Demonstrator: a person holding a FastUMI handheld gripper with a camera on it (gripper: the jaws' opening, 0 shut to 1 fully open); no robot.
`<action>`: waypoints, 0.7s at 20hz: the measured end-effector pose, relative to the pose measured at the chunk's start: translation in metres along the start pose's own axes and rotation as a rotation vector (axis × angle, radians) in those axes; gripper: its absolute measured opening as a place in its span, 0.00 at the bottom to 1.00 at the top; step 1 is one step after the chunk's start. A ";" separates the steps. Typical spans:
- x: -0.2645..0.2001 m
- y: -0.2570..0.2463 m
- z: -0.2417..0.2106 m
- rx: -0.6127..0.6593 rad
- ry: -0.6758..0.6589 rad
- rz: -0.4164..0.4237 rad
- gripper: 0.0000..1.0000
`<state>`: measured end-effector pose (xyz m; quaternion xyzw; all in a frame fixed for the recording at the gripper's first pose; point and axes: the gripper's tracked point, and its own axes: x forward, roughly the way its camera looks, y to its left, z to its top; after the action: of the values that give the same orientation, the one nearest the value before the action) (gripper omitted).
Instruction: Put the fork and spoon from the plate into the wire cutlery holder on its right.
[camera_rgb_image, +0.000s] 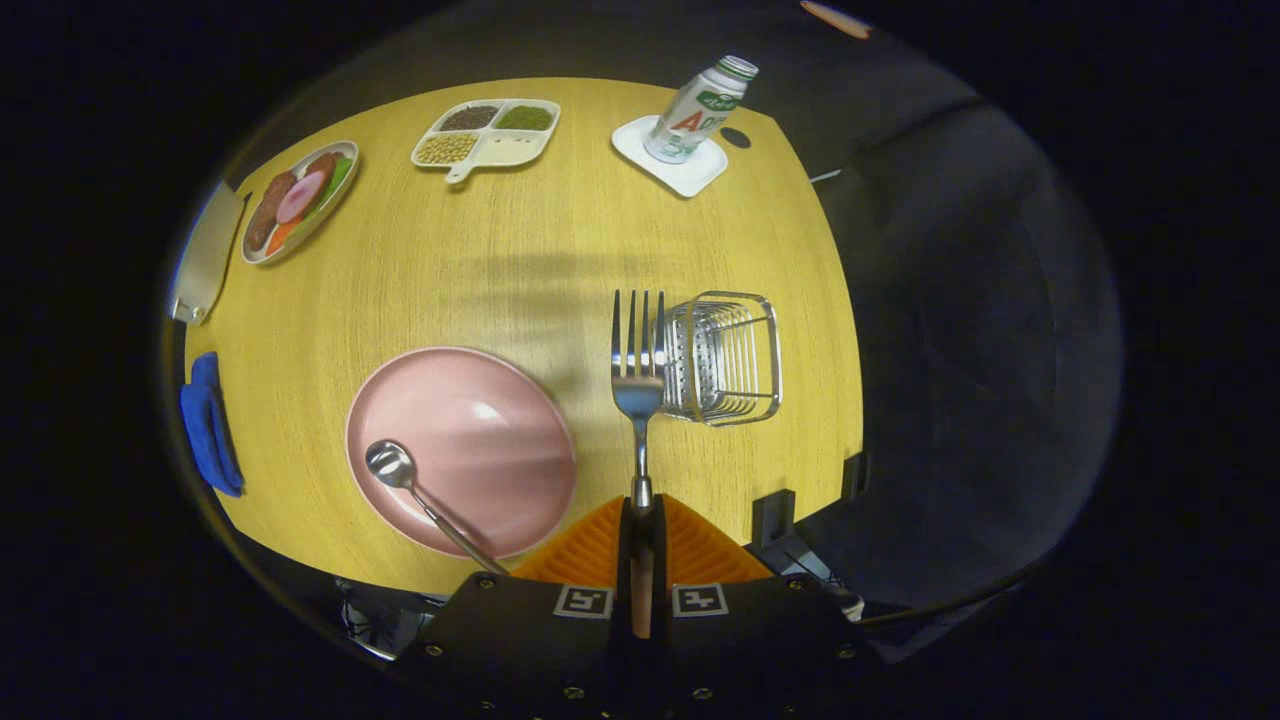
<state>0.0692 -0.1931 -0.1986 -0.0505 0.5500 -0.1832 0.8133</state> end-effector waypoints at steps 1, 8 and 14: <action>0.000 -0.010 0.004 0.020 0.007 0.000 0.07; 0.034 -0.049 0.014 0.048 0.105 0.004 0.08; 0.056 -0.050 0.007 0.023 0.187 0.042 0.07</action>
<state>0.0822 -0.2604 -0.2310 -0.0120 0.6225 -0.1764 0.7624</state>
